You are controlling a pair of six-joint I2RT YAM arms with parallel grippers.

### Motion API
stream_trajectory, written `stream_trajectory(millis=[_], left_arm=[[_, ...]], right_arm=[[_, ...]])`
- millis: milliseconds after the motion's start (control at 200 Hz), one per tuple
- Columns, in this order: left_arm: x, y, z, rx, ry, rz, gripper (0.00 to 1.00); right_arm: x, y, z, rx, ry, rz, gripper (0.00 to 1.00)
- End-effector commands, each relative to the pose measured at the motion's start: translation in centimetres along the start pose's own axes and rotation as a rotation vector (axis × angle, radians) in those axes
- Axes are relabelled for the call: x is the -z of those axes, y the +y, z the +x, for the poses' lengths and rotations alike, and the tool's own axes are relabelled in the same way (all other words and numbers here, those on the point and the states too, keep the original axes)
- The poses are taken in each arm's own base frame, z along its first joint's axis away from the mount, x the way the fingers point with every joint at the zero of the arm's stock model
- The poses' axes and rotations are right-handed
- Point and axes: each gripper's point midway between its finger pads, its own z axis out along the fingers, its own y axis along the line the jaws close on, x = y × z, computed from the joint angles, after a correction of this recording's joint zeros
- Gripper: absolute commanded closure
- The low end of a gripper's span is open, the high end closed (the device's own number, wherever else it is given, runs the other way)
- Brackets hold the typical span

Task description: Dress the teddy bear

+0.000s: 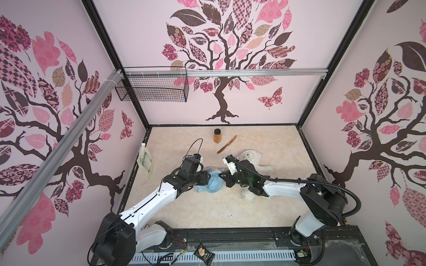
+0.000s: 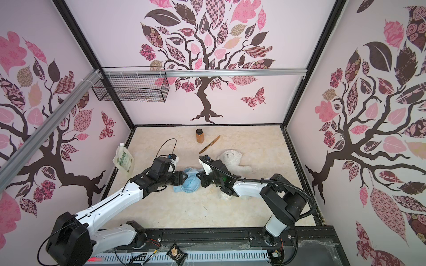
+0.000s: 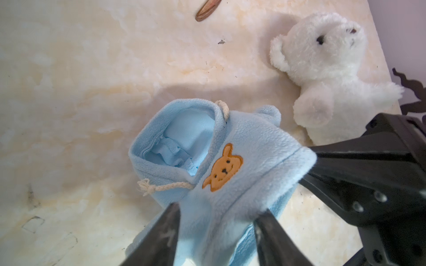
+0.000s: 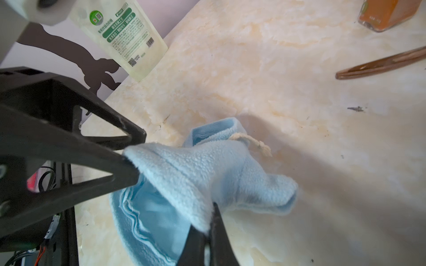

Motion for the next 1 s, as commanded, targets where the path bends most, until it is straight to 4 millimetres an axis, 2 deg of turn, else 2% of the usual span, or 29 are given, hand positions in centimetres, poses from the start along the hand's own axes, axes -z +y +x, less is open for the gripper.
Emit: stream_trajectory(millis=[0,190,410,585,715,995], left_arm=[[0.2,0.1,-0.5,-0.074,-0.021,-0.067,0.37],[-0.7,-0.2,-0.7,-0.146,0.008,-0.141,0.34],[-1.3,-1.2,-1.2,-0.168,-0.006,-0.131,0.32],[-0.9,-0.6,-1.4,-0.176,-0.019,-0.165,0.44],[-0.4,-1.1,-1.7,-0.17,-0.023,-0.146,0.55],[-1.1,-1.7,-2.0,-0.175,-0.026,-0.126,0.66]], right_arm=[[0.5,1.8,-2.0,-0.017,0.008,-0.073,1.0],[0.4,2.0,-2.2,-0.03,0.033,-0.087,1.0],[0.2,1.9,-2.2,-0.067,0.05,-0.101,1.0],[0.2,1.3,-1.9,-0.077,0.06,-0.087,1.0],[-0.2,0.8,-1.7,-0.076,0.077,-0.066,1.0],[-0.5,1.1,-1.4,-0.08,0.089,-0.088,1.0]])
